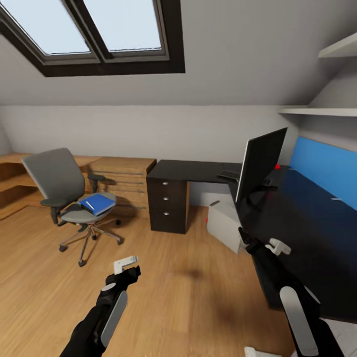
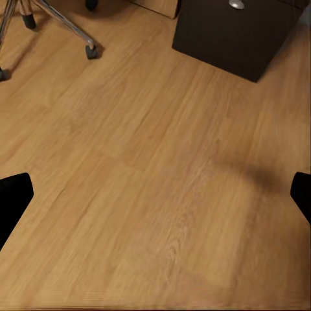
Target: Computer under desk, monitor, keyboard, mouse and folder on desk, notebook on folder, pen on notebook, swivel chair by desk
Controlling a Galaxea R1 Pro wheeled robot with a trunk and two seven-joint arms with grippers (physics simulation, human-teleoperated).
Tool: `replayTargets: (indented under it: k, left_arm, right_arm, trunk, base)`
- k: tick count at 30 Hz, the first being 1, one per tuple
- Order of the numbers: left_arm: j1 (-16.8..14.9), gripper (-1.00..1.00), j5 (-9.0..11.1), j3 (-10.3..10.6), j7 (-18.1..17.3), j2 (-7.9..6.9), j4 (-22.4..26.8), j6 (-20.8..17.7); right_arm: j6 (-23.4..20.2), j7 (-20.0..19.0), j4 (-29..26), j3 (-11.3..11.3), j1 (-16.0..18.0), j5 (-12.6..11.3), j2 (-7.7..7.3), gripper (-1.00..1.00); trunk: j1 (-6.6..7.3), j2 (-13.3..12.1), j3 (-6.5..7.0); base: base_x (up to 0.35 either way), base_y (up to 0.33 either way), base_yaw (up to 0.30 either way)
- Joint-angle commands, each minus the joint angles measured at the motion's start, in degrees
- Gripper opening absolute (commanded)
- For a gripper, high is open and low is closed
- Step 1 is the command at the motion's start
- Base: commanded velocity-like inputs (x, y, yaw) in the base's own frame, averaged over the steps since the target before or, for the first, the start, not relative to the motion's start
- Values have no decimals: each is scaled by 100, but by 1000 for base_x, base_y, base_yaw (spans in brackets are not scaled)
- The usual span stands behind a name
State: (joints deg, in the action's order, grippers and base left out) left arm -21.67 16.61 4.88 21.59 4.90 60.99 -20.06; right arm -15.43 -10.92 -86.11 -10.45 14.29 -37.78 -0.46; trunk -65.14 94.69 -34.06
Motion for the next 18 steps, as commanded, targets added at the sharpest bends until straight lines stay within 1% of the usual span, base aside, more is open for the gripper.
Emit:
replayTargets:
  k: [1, 11, 18]
  left_arm:
    - [-3, 100, 57, 13, 51, -4, 10, -16]
    - [-4, 100, 53, 18, 55, 2, 2, -16]
    - [-2, 100, 46, 21, 56, 9, 3, -16]
  right_arm:
    - [-39, -19, -3, -10, 4, -45, 2, 100]
    - [-39, -24, -9, -10, 4, -45, -5, 100]
    - [-39, -25, -4, -10, 4, -45, -7, 100]
  trunk:
    - [26, -38, 13]
    - [246, -439, 192]
    - [399, -720, 318]
  base:
    - [-307, -63, -292]
    - [-329, -81, -292]
    - [-334, -116, -292]
